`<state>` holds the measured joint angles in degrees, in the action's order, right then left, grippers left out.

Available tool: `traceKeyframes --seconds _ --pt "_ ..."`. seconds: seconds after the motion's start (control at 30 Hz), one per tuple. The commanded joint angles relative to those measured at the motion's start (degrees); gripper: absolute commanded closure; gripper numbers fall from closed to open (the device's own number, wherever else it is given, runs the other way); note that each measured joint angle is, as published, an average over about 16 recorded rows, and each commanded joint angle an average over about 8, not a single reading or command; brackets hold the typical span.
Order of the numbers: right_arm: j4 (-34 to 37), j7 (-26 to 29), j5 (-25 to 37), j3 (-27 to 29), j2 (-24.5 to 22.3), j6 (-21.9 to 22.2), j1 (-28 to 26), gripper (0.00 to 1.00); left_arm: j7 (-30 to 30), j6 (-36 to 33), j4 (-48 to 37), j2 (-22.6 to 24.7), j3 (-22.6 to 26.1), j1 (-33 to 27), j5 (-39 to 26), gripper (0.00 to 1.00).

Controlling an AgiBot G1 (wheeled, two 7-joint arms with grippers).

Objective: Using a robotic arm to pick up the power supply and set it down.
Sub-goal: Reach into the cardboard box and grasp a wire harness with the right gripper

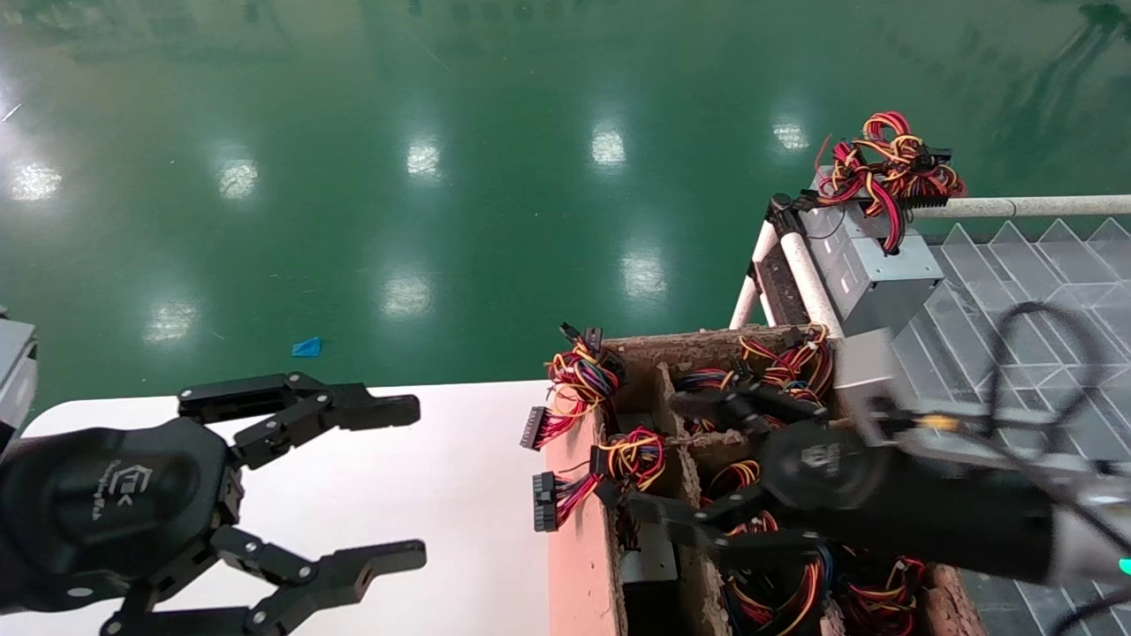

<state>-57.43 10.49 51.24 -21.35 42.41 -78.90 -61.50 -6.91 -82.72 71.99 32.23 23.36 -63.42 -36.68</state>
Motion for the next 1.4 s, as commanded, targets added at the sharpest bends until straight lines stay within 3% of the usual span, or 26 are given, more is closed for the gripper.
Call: traceKeyframes --seconds 0.03,0.07,0.13,0.57,1.4 --pt "2.78 -0.01 0.87 -1.04 2.28 0.54 -0.16 0.82 0.00 0.00 0.00 0.00 0.00 0.00 0.00 1.00" --pt "4.45 -0.60 0.62 -1.13 3.14 0.26 -0.11 0.92 0.00 0.00 0.00 0.00 0.00 0.00 0.00 1.00" --pt "7.48 -2.00 0.49 -1.34 4.46 -0.54 -0.21 1.00 0.00 0.00 0.00 0.00 0.00 0.00 0.00 1.00" --pt "13.30 -4.70 0.99 -2.15 5.35 -4.66 -1.67 1.00 0.00 0.00 0.00 0.00 0.00 0.00 0.00 1.00" --pt "11.09 -4.07 3.33 -3.21 5.56 -2.75 -2.00 1.00 0.00 0.00 0.00 0.00 0.01 0.00 0.01 1.00"
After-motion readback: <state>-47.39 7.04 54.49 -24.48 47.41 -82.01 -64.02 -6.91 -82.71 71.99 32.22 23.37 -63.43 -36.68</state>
